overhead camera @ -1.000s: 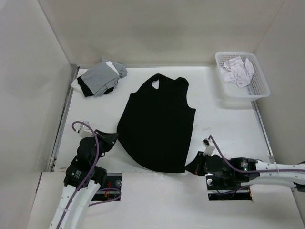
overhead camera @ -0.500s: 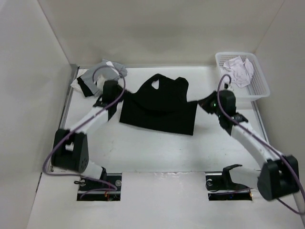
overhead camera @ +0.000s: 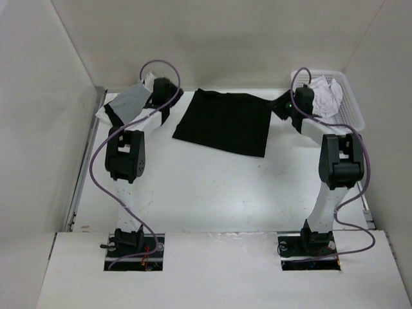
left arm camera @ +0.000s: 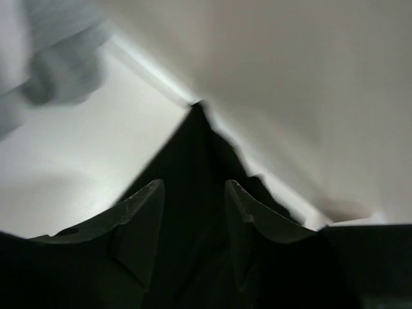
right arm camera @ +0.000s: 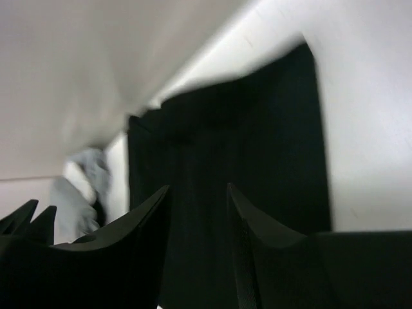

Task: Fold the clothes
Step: Fold the tank top

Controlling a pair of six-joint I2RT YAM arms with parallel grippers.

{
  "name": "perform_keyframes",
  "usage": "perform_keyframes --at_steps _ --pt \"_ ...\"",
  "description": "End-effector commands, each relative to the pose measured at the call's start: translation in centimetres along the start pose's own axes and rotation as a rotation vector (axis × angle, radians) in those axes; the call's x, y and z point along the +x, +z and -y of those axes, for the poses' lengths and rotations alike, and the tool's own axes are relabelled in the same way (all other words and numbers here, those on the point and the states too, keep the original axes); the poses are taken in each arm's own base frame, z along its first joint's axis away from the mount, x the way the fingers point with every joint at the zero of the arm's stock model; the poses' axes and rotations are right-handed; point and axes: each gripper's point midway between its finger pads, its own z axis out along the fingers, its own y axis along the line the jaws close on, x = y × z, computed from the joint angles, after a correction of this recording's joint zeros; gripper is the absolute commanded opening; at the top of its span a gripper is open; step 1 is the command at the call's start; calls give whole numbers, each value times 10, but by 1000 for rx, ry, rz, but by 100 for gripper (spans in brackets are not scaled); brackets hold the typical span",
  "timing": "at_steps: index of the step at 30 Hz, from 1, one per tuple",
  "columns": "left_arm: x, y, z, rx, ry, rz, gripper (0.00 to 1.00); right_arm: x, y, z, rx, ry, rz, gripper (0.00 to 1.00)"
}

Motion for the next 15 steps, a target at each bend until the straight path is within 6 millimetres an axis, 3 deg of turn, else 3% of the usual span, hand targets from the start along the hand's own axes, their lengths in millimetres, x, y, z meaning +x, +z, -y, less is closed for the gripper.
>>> perform_keyframes --at_steps 1,4,6,7,10,15 --pt "-19 -55 -7 11 -11 65 39 22 -37 -29 -77 -56 10 42" --pt "8 -99 -57 -42 -26 70 37 58 -70 -29 -87 -100 15 24" --pt "29 -116 -85 -77 -43 28 37 86 -96 -24 -92 -118 2 5" --pt "41 -122 -97 -90 -45 -3 37 93 -103 -22 -94 -121 1 2" --pt "64 -125 -118 -108 -55 -83 40 116 -126 -8 -89 -131 -8 3" --pt "82 -106 -122 -88 -81 -142 43 144 -143 18 -59 -136 -37 25"
